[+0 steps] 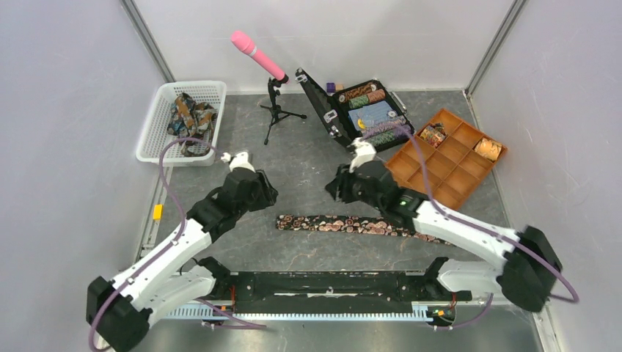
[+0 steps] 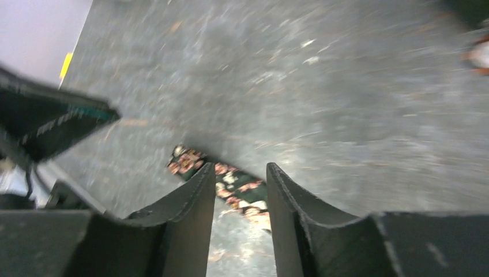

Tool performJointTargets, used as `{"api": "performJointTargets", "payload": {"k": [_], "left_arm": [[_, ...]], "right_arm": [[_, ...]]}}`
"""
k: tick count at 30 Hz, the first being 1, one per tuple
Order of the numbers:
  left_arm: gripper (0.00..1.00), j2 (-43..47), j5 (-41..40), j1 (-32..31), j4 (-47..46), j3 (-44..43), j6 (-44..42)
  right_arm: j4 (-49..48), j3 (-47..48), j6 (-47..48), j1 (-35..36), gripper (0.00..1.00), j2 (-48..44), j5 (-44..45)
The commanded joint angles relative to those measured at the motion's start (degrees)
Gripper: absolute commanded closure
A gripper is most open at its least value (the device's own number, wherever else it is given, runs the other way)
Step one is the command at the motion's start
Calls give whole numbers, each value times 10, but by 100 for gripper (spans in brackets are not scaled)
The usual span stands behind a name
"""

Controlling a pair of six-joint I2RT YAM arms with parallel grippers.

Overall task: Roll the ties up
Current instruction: Roll the tie at the center of the board.

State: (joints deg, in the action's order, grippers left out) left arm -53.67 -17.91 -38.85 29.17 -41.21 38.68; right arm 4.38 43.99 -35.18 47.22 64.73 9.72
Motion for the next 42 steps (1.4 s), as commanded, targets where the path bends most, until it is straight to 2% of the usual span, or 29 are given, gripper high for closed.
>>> {"api": "performJointTargets", "payload": {"k": [1,6,9,17,20,42], "left_arm": [[47,17,218,108,-133,91,63],[46,22,249,141,-181,151,99],[45,25,258,154,-199,177,112],[44,46,265,162,-207,219,128],[44,53,259,163,-197,221,125],[44,39,258,163,-170,220,89]], "right_arm": [[-149,-9,-24,51,59,91,-135],[-229,0,-42,88,68,187,-180],[-257,-3,-61,94,77,230,-192],[-325,-16,-84,96,89,285,-209],[-349,-16,-93,96,99,302,-219],[-348,3,-86,95,100,366,-196]]}}
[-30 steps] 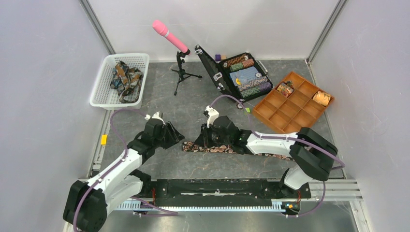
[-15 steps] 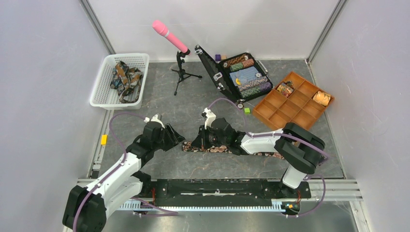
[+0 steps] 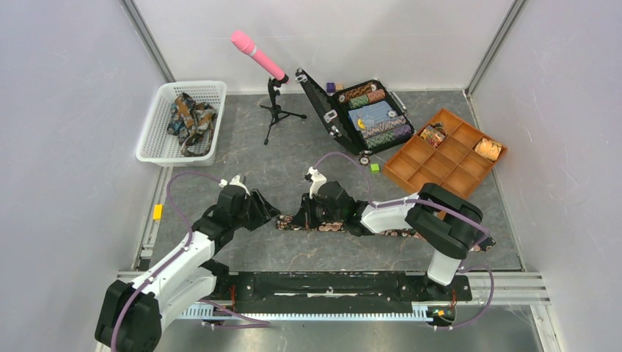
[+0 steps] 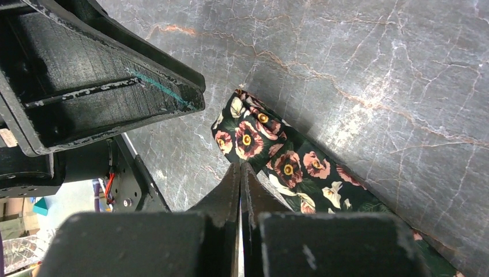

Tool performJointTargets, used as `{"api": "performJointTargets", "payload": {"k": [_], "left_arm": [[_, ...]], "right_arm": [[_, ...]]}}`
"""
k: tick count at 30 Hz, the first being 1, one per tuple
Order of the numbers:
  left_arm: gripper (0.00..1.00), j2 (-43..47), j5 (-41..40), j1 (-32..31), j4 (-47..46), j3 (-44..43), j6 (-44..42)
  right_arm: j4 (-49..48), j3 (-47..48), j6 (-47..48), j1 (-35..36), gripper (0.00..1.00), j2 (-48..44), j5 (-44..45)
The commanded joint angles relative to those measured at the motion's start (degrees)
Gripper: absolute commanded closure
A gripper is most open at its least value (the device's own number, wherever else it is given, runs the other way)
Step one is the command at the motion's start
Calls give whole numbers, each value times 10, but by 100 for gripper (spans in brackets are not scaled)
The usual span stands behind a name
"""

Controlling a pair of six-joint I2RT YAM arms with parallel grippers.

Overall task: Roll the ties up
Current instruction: Roll the tie at the center of the board.

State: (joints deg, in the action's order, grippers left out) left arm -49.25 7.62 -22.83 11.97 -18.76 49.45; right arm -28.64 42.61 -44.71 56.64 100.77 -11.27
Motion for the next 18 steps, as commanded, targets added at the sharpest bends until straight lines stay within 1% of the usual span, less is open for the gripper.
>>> {"api": "performJointTargets", "payload": {"k": [1,8,13,18], "left_arm": [[44,-6,3,3,3,-5,-19],[43,-12,1,3,0,-2,-18],[32,-29,11,3,-17,0,-18],[30,-44,20,3,-37,4,-18]], "right_arm": [[-18,16,9,1,100,7,13],[-9,14,10,1,100,12,20],[2,18,12,0,100,20,23],[7,17,13,1,100,24,27]]}}
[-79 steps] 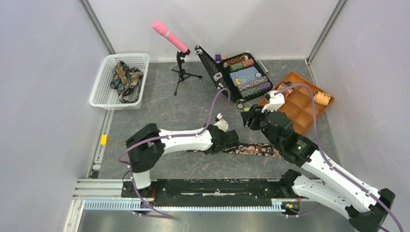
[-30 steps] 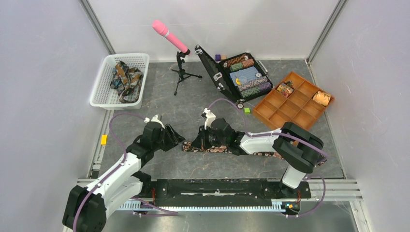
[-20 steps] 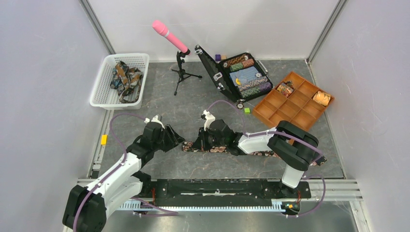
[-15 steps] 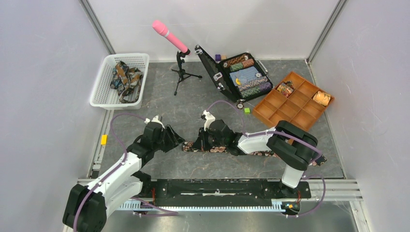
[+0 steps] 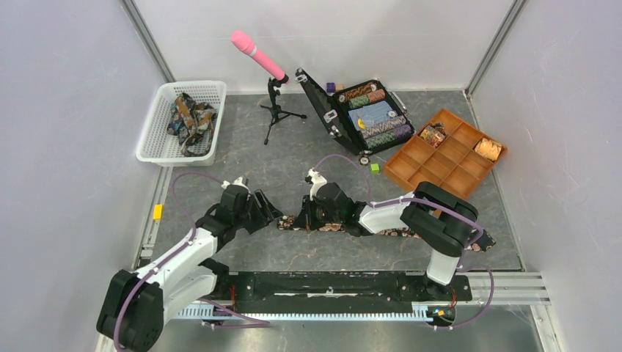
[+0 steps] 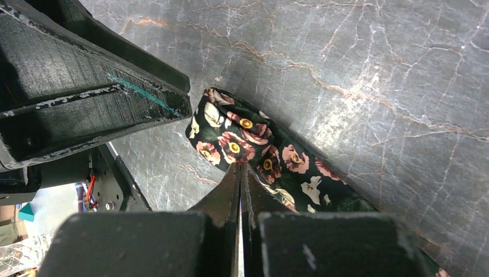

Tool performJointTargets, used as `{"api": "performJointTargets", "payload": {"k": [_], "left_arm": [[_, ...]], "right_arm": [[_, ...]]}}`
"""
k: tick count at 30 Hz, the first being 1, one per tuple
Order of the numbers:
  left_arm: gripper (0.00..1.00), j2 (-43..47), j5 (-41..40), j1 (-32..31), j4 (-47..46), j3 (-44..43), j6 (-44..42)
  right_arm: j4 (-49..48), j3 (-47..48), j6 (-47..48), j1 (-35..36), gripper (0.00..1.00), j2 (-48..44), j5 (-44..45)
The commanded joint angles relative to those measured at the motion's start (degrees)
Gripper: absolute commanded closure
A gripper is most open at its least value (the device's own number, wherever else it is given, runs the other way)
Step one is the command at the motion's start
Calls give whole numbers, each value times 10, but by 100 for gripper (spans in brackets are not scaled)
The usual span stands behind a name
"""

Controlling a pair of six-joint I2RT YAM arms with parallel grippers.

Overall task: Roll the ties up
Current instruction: Roll the tie at the center of the board.

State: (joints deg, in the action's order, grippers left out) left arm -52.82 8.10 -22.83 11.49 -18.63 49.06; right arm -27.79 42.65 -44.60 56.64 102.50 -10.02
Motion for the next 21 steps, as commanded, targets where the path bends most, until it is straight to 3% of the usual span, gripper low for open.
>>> {"api": "performJointTargets", "payload": {"k": [1,21], "left_arm": [[30,-11,18,3,-35,3,-16],[34,-29,75,3,-136,52,-32]], "right_arm": [[1,16,12,1,100,8,15],[12,20,13,1,100,12,20]]}}
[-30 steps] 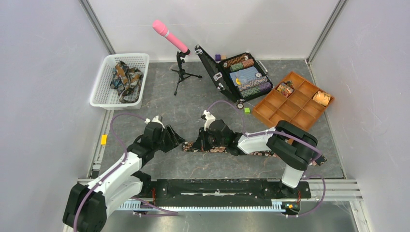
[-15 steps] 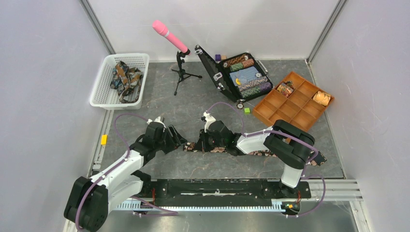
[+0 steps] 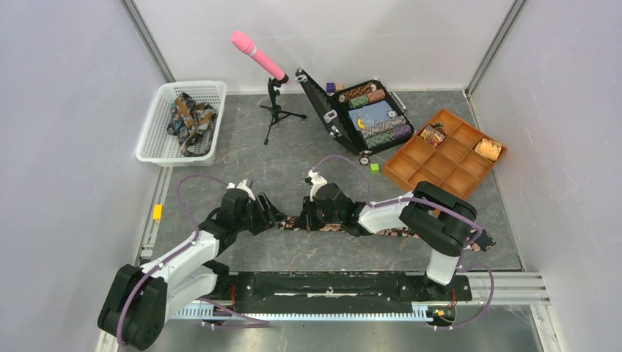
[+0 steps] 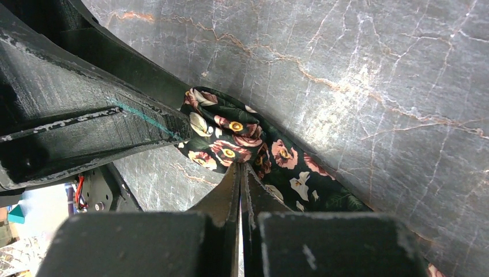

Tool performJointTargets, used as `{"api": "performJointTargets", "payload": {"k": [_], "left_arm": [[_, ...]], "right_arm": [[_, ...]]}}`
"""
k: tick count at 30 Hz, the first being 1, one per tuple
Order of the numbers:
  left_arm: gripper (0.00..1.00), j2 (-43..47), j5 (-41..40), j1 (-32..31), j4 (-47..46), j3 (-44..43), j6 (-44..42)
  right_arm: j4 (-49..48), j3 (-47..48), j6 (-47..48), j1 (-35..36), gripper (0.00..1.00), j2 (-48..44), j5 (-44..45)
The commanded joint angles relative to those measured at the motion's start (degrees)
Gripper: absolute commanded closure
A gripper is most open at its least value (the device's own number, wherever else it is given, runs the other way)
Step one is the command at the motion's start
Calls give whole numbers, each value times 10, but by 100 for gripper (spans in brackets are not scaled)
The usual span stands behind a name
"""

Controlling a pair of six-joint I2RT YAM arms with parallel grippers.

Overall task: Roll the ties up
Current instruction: Roll the tie at the center of the board.

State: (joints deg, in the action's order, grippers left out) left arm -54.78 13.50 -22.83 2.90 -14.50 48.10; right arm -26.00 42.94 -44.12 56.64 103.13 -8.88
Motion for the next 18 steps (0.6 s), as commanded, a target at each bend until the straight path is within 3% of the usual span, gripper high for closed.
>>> {"api": "performJointTargets", "payload": {"k": [1,18], "left_arm": [[34,-11,24,2,-58,14,-22],[45,-56,81,3,-151,43,-34]], "right_arm": [[-6,17,9,1,100,5,9],[-1,22,11,0,100,10,7]]}}
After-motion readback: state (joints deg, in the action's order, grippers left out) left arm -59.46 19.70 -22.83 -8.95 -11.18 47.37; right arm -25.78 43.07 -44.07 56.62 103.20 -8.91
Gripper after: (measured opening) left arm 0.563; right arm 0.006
